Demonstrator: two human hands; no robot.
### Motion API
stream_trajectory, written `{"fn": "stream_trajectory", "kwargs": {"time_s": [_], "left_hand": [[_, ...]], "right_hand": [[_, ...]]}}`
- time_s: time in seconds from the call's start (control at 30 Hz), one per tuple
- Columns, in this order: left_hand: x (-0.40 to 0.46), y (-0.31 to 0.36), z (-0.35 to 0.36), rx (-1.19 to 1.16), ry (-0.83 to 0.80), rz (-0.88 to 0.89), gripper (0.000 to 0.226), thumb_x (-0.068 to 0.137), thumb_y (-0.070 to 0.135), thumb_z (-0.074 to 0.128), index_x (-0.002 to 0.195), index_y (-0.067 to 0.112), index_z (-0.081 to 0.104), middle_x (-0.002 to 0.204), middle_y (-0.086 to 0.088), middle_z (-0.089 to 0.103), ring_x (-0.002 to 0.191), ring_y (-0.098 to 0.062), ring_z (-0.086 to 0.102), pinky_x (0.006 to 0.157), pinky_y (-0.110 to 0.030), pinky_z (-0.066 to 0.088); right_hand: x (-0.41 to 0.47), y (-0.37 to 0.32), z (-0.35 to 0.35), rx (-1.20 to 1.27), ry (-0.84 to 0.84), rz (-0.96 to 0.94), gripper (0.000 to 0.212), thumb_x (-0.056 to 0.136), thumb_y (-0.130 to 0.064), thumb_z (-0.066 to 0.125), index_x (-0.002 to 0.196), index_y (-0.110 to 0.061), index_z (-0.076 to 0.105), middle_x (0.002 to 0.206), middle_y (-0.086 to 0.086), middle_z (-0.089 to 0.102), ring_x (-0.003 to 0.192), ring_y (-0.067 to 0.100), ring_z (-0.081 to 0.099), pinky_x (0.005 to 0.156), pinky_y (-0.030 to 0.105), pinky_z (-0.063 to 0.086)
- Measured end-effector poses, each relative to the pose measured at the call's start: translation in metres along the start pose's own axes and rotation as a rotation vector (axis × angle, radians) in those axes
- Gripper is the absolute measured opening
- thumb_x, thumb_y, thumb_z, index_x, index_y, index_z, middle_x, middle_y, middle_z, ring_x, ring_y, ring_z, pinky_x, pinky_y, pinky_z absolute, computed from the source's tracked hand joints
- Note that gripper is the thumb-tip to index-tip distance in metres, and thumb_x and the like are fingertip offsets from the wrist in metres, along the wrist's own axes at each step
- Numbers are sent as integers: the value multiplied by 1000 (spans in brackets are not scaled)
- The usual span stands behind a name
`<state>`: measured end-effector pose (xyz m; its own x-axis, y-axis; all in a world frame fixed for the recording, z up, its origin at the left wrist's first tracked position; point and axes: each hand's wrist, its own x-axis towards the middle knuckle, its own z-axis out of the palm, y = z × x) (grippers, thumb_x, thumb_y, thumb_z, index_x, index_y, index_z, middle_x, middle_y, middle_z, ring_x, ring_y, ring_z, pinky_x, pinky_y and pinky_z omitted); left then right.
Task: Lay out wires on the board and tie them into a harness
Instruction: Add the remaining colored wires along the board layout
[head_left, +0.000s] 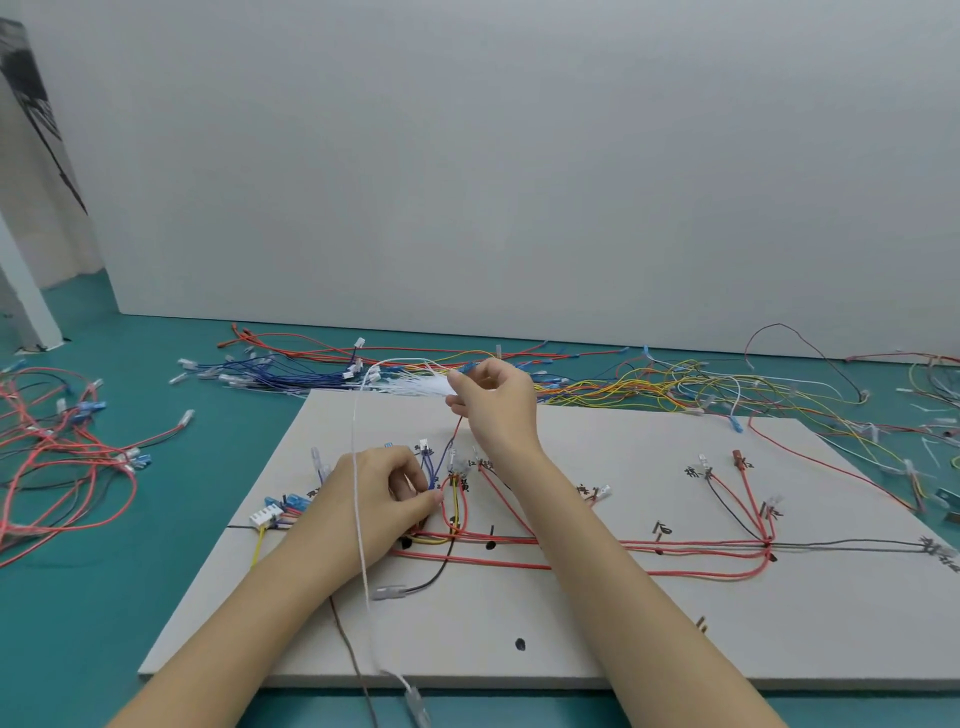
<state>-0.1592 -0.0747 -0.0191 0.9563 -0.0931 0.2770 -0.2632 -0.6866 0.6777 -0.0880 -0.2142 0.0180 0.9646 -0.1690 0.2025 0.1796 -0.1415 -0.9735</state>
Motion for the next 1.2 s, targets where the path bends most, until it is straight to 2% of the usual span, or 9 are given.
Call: {"fn": "stream_trajectory", "kwargs": {"time_s": [0.13,0.4,0.53,0.63,0.77,0.9,1.03,1.13,1.2], "left_hand": [[12,5,-1,65,-40,-9,20,78,31,77,67,23,64,58,3,62,56,-6,57,54,-22,44],[35,20,-1,102,-19,-43,15,70,24,84,71,22,70,63,8,67,66,-9,65,66,-26,51],[40,11,-6,-54,-127,-135,10,74,21,83,68,23,74,61,3,71,57,-5,65,58,-22,51],[46,7,-6,-151,-62,-169,12,79,26,78,71,19,76,64,0,72,56,-9,65,58,-26,53],[54,14,3,-177,-1,-146,18,77,38,78,68,23,75,60,9,70,55,-1,63,53,-17,44],[64,16,5,-122,19,-118,16,80,25,76,65,26,73,57,9,68,52,1,60,47,-14,40],[75,13,0,77,-119,-98,18,88,24,67,70,27,69,70,8,68,75,-16,63,74,-36,49],[80,10,-1,409,-165,-96,21,91,40,59,70,35,60,86,14,66,101,-18,52,71,-34,25],[85,8,-3,478,-210,-103,20,91,45,58,71,38,58,96,14,64,114,-20,40,74,-35,20]], "right_hand": [[0,-4,0,-44,9,-76,20,89,-14,66,81,4,62,70,6,59,73,29,70,78,51,56],[2,-3,-1,17,-17,-20,24,89,-12,66,68,-9,54,67,9,58,70,26,67,78,47,57],[3,-4,-4,87,-31,32,25,90,-11,66,68,-11,54,70,8,58,70,26,68,72,35,58],[5,-7,-6,127,-44,38,24,90,-10,66,69,-11,53,77,11,59,68,24,67,68,29,58],[5,-10,-5,126,-59,30,22,90,-9,65,70,-11,56,74,7,61,70,24,68,69,30,58],[6,-11,-4,133,-76,17,21,90,-10,65,71,-12,58,73,6,62,70,23,68,67,29,59],[9,-10,-2,117,-92,27,19,91,-10,64,74,-9,56,80,12,61,66,23,69,63,29,58],[11,-5,0,122,-101,76,16,94,-11,61,82,-5,52,83,14,60,59,20,67,58,29,57],[12,-1,2,139,-109,118,19,95,-13,59,80,-6,49,83,13,59,58,20,67,55,27,57]]}}
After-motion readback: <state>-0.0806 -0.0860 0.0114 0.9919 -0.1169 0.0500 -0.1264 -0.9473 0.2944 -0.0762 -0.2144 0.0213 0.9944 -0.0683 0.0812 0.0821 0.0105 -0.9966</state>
